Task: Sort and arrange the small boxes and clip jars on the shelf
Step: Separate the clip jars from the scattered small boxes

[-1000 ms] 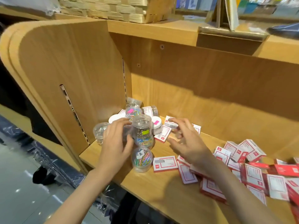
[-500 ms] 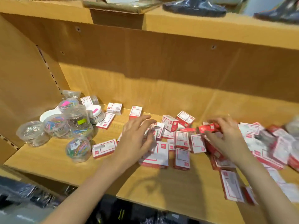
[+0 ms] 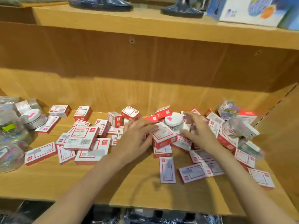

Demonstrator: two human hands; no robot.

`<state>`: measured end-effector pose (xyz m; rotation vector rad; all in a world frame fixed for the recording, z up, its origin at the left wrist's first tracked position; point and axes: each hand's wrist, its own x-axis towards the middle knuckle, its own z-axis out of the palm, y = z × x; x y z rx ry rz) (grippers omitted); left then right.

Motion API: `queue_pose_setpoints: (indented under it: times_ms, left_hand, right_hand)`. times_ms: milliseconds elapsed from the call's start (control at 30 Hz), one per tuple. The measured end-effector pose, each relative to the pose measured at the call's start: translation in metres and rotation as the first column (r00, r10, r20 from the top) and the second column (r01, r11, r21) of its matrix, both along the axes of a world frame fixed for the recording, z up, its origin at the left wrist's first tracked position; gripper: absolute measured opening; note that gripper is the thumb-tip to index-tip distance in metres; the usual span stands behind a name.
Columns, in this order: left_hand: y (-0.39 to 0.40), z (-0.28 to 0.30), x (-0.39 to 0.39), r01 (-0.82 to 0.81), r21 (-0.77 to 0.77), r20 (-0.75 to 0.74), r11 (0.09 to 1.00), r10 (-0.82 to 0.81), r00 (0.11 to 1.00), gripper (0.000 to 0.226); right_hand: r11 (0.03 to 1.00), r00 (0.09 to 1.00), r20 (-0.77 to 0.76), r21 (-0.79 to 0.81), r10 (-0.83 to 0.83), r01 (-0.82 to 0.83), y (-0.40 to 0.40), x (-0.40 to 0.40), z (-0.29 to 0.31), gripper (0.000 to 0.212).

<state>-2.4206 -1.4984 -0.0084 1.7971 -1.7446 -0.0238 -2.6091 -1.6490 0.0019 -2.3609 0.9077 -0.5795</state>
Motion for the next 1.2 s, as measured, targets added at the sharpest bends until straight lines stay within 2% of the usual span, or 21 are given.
queue_pose_setpoints:
  times_ms: [100,167,233,300,333,400,467,500,533,600,667,767,833,900,967,1067,1200]
  left_hand:
    - [-0.004,-0.002,-0.008,-0.020,0.078,-0.011,0.997,0.021,1.000,0.037]
    - [-0.010,0.002,-0.010,-0.044,0.089,-0.030,0.995,0.046,0.998,0.038]
    - [-0.021,0.008,-0.013,-0.043,0.074,-0.012,0.996,0.044,0.999,0.039]
    - [-0.035,0.012,-0.020,-0.066,0.067,0.018,0.996,0.065,0.998,0.042]
    - [-0.043,0.014,-0.025,-0.089,0.065,0.036,0.994,0.087,0.996,0.044]
    - [-0.059,0.017,-0.037,-0.154,0.099,0.069,0.983,0.148,0.987,0.047]
    - [-0.073,0.017,-0.047,-0.230,0.183,0.139,0.956,0.207,0.969,0.054]
    - [-0.078,0.017,-0.052,-0.263,0.223,0.197,0.939,0.221,0.955,0.057]
    - [-0.083,0.018,-0.057,-0.290,0.250,0.247,0.924,0.229,0.942,0.058]
    - [-0.088,0.019,-0.065,-0.321,0.287,0.279,0.903,0.241,0.929,0.058]
    - [-0.090,0.021,-0.069,-0.318,0.314,0.208,0.895,0.262,0.942,0.058]
    - [-0.090,0.019,-0.071,-0.260,0.293,-0.049,0.920,0.286,0.957,0.052]
    - [-0.089,0.019,-0.070,-0.251,0.241,-0.210,0.938,0.303,0.930,0.043]
    - [-0.090,0.018,-0.066,-0.248,0.216,-0.298,0.945,0.305,0.905,0.037]
    - [-0.090,0.021,-0.063,-0.222,0.175,-0.419,0.959,0.276,0.865,0.034]
    - [-0.076,0.037,-0.058,-0.200,0.040,-0.632,0.979,0.180,0.754,0.038]
    - [-0.037,0.064,-0.023,-0.269,-0.085,-0.667,0.959,0.146,0.730,0.053]
  right_hand:
    - [0.993,0.996,0.066,0.102,-0.057,0.050,-0.005,0.008,0.001,0.054]
    - [0.991,0.986,0.123,0.094,-0.111,0.099,-0.006,0.002,0.006,0.051]
    - [0.974,0.958,0.217,-0.087,-0.188,0.211,-0.009,-0.015,0.014,0.046]
    - [0.868,0.904,0.286,-0.298,-0.317,0.398,-0.019,-0.038,0.022,0.045]
    - [0.799,0.867,0.276,-0.346,-0.415,0.493,-0.027,-0.048,0.025,0.048]
    - [0.722,0.778,0.118,-0.309,-0.617,0.619,-0.046,-0.061,0.028,0.062]
    - [0.725,0.730,-0.074,-0.220,-0.679,0.652,-0.059,-0.064,0.026,0.072]
    - [0.731,0.728,-0.108,-0.212,-0.677,0.649,-0.063,-0.064,0.022,0.071]
    - [0.730,0.732,-0.096,-0.232,-0.675,0.643,-0.064,-0.063,0.021,0.067]
    - [0.731,0.761,0.040,-0.251,-0.648,0.635,-0.063,-0.063,0.021,0.055]
    - [0.793,0.801,0.236,-0.156,-0.549,0.589,-0.057,-0.064,0.023,0.052]
    - [0.902,0.828,0.408,-0.028,-0.384,0.431,-0.042,-0.060,0.022,0.058]
    - [0.932,0.841,0.418,0.049,-0.345,0.358,-0.031,-0.053,0.020,0.067]
    - [0.941,0.855,0.393,0.128,-0.338,0.313,-0.024,-0.044,0.019,0.073]
    - [0.933,0.862,0.363,0.208,-0.353,0.294,-0.019,-0.036,0.017,0.071]
    - [0.925,0.872,0.357,0.300,-0.335,0.233,-0.007,-0.023,0.030,0.062]
    - [0.957,0.901,0.372,0.258,-0.222,0.129,0.025,0.020,0.051,0.041]
